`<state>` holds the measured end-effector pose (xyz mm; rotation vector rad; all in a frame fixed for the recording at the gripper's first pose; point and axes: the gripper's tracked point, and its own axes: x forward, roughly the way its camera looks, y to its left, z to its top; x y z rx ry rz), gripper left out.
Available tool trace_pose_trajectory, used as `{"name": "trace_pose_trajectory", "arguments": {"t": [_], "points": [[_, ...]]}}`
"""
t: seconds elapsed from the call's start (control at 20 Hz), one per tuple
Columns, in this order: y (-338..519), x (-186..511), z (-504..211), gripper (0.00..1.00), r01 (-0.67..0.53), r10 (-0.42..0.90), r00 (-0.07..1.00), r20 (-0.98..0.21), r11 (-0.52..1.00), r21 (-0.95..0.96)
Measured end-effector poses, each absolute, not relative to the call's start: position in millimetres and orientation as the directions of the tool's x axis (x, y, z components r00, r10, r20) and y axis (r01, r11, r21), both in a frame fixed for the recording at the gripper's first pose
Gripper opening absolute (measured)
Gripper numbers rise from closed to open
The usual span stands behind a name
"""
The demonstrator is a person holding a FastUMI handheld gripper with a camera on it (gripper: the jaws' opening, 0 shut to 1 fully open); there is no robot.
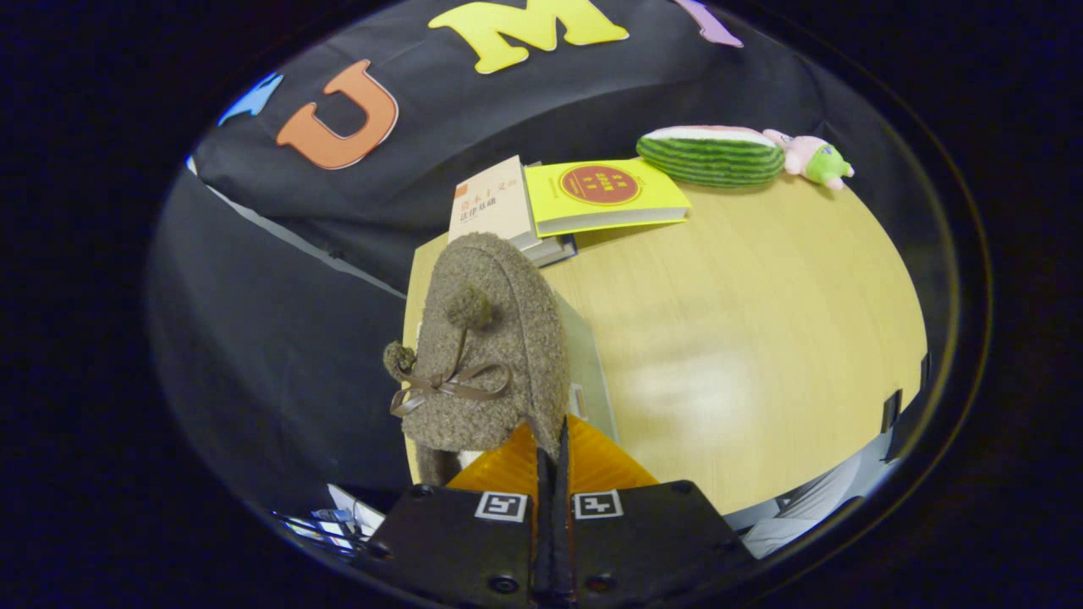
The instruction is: Open the storage box then place both shoes into the box .Put the left shoe in first, then the right shoe, with the right side of both shoes facing outward in a uniform manner.
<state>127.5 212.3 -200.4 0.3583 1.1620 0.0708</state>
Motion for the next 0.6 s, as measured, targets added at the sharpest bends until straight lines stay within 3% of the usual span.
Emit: {"name": "trace_pose_trajectory", "arguments": {"t": [0.45, 0.6], "points": [[238.2, 138.9, -221.7, 0.08, 0.088, 0.241, 0.451, -0.859, 0.946, 0.311], [246.0, 140.6, -227.5, 0.19, 0.073, 0.273, 0.471, -0.839, 0.936, 0.345]]}}
